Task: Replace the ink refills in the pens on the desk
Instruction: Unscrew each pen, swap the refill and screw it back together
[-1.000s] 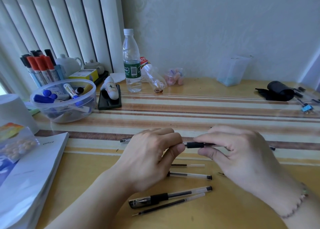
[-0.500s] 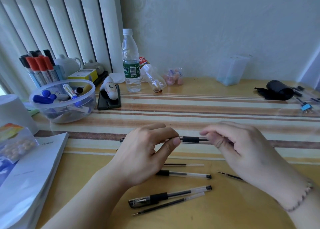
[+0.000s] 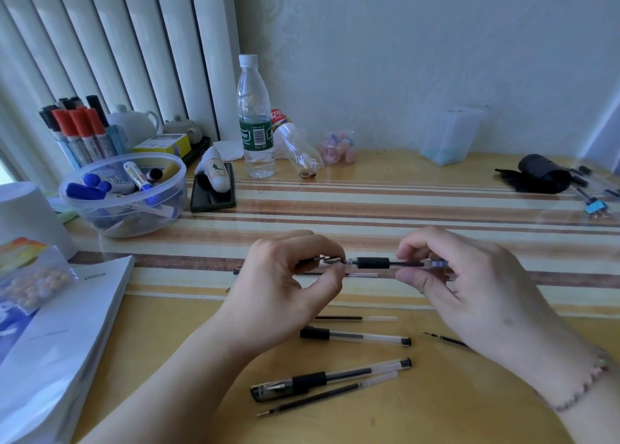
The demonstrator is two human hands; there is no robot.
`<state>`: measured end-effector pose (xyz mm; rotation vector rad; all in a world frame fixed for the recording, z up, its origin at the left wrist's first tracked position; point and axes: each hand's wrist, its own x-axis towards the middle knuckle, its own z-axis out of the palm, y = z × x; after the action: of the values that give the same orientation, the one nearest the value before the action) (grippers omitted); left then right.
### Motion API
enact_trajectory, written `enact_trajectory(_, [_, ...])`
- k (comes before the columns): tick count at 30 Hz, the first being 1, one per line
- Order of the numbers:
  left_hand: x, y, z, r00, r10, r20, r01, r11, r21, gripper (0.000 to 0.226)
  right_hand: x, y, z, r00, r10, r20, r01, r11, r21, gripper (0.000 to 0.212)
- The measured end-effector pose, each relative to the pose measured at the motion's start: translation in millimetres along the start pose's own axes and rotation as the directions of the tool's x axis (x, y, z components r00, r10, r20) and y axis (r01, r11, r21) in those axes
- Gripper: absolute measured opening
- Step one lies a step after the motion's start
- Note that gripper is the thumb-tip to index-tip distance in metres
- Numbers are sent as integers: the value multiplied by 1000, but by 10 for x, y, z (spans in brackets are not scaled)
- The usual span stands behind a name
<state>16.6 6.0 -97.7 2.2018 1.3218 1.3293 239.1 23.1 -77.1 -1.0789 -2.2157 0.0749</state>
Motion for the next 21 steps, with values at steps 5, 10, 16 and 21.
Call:
enact_trajectory(5, [12,0,-24,995,-84,-50,79,992,-97,12,3,-5,-30,999,3,37,-3,1000,-13,20])
enact_trajectory(10, [47,-72,-134,971,-194,-140,171,972,-158,16,43,379,-226,966,250,66,-227,941,-251,21])
enact_trajectory(16, [30,-46,-89,977,-171,-127,149,975,-163,17,58,336,-180,956,278,-94,-264,955,136,14])
enact_trajectory(21, [6,-22,-1,985,-127,-114,103,975,-195,16,-4,-57,64,994,7,106,-31,973,227,36])
